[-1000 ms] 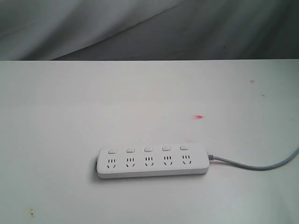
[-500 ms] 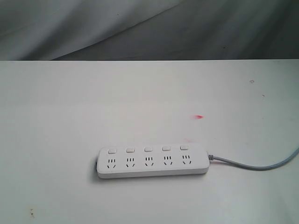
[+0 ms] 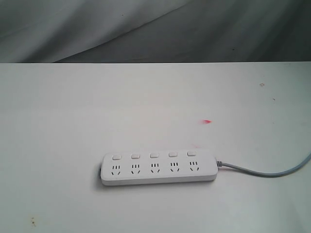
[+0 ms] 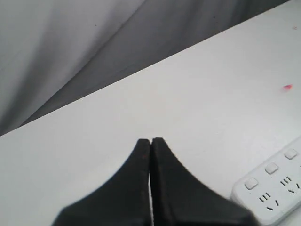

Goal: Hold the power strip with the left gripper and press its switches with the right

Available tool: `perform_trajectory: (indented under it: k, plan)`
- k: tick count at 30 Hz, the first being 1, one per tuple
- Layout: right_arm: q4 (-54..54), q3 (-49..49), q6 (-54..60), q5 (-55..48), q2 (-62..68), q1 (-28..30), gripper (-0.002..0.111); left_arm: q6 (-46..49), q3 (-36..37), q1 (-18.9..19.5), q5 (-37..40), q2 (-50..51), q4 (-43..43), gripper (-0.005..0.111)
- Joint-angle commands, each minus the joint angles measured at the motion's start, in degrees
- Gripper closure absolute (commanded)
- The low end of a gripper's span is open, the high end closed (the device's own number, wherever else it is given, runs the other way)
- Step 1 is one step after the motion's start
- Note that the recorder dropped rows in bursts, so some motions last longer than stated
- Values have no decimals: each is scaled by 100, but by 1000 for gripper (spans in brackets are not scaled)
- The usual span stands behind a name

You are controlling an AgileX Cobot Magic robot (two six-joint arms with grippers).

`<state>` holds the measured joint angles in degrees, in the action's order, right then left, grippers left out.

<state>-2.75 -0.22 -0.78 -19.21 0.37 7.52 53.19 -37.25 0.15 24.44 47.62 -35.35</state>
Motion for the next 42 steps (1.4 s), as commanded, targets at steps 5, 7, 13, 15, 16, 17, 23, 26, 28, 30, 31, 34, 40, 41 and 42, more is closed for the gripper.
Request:
perform_trajectory:
  k: [5, 7, 13, 15, 16, 17, 23, 26, 28, 30, 31, 34, 40, 41, 42]
  plan:
    - [17, 22, 9, 3, -37, 44, 108, 2254, -47, 420, -4, 788, -1704, 107]
    - [17, 22, 9, 3, -37, 44, 108, 2646, -47, 898, 151, 1007, -2101, 107]
    - [17, 22, 9, 3, -37, 44, 108, 5119, -47, 2283, 1924, 1536, -3520, 107]
    - [17, 22, 9, 3, -37, 44, 108, 5854, -47, 2653, 2594, 1758, -3929, 107]
    - [17, 22, 9, 3, -37, 44, 108, 6156, -47, 2817, 2876, 1881, -4099, 107]
    - [17, 22, 9, 3, -37, 44, 108, 6427, -47, 2951, 3136, 2014, -4234, 107]
    - [17, 22, 9, 3, -37, 44, 108, 6673, -122, 3192, 3774, 2869, -4189, 107]
    - [17, 22, 9, 3, -37, 44, 108, 6673, -188, 3086, 4159, 3253, -3879, 107]
    - [17, 22, 9, 3, -37, 44, 108, 6673, -227, 2951, 4230, 3405, -3796, 107]
    - [17, 22, 9, 3, -37, 44, 108, 6673, -224, 2828, 4243, 3490, -3710, 107]
    - [17, 22, 9, 3, -37, 44, 108, 6673, -224, 2798, 4262, 3501, -3684, 107]
    - [17, 22, 9, 3, -37, 44, 108, 6673, -224, 2786, 4484, 3501, -3658, 107]
    - [17, 22, 9, 3, -37, 44, 108, 6673, -224, 2786, 4476, 3516, -3648, 107]
    - [17, 22, 9, 3, -37, 44, 108, 6673, -224, 2786, 4476, 3516, -3648, 107]
    - [17, 22, 9, 3, -37, 44, 108, 6673, -224, 2786, 4476, 3516, -3648, 107]
